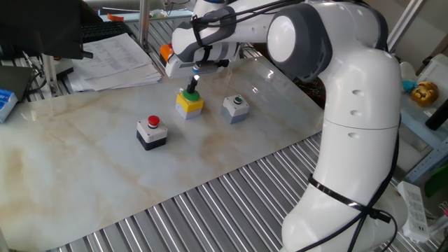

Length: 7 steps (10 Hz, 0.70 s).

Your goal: Press three buttons from left to right in sequence

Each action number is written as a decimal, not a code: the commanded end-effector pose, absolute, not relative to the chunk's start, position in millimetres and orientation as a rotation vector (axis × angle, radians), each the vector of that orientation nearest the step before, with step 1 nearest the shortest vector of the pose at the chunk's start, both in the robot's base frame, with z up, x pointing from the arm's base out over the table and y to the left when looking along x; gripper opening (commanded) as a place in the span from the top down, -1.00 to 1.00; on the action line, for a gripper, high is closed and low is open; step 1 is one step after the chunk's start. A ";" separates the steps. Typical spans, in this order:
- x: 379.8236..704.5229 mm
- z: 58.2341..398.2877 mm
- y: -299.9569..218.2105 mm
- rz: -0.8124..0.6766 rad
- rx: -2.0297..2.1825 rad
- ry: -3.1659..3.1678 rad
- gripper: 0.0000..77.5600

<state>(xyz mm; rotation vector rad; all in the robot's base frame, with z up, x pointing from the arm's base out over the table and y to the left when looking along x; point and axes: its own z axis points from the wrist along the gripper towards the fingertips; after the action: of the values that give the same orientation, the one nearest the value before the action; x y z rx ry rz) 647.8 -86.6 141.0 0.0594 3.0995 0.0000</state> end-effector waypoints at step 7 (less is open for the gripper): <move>636.0 164.9 -86.4 0.011 0.084 3.123 0.97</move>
<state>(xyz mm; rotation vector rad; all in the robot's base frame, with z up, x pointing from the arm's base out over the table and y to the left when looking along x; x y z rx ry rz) 647.0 -86.0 142.2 0.0740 3.0919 0.0109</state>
